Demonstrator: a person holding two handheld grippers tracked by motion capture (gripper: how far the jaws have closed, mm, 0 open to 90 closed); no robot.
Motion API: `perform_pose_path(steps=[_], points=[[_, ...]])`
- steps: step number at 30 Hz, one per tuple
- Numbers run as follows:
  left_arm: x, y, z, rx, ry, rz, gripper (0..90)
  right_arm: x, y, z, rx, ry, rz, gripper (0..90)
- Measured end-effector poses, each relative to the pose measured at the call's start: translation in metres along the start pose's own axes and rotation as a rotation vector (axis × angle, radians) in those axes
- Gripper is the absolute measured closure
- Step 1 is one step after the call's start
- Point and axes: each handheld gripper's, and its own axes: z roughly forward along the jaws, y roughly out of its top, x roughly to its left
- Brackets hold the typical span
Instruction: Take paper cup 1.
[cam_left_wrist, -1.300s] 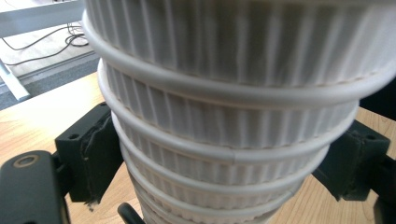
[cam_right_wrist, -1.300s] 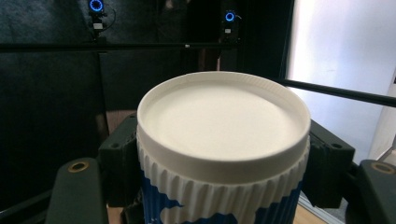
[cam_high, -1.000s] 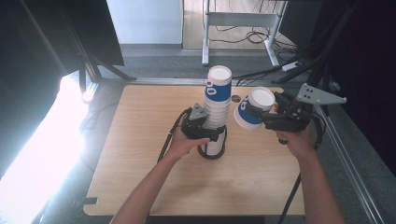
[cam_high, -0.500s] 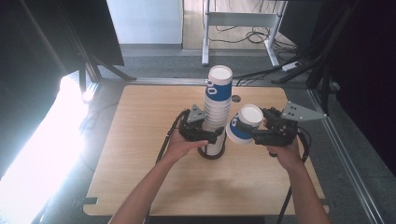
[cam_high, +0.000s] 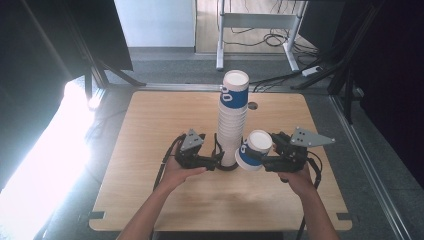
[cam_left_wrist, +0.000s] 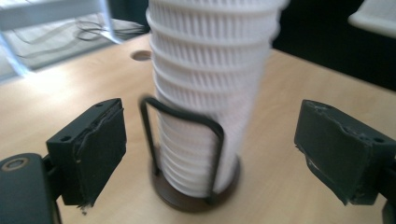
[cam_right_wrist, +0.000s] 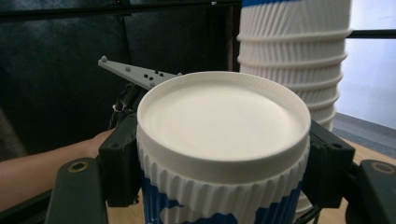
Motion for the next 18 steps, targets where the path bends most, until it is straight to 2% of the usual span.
perform_pose_path(steps=[3, 6, 10, 13, 18], points=[[0.001, -0.009, -0.009, -0.013, -0.011, -0.019, 10.3, 0.005, -0.009, 0.001, 0.009, 0.003, -0.007, 28.2], [0.001, -0.017, -0.020, -0.037, -0.074, -0.067, 12.2, 0.011, -0.018, 0.002, 0.008, 0.008, -0.004, 28.1], [-0.001, -0.026, -0.030, -0.048, -0.058, -0.086, 12.9, 0.018, -0.031, 0.005, 0.003, 0.024, 0.011, 28.1], [-0.004, -0.031, -0.035, -0.044, -0.034, -0.079, 13.2, 0.022, -0.041, 0.009, 0.019, 0.026, 0.012, 28.1], [-0.008, -0.036, -0.042, -0.048, -0.033, -0.082, 14.0, 0.026, -0.059, 0.016, 0.034, 0.035, 0.021, 28.1]])
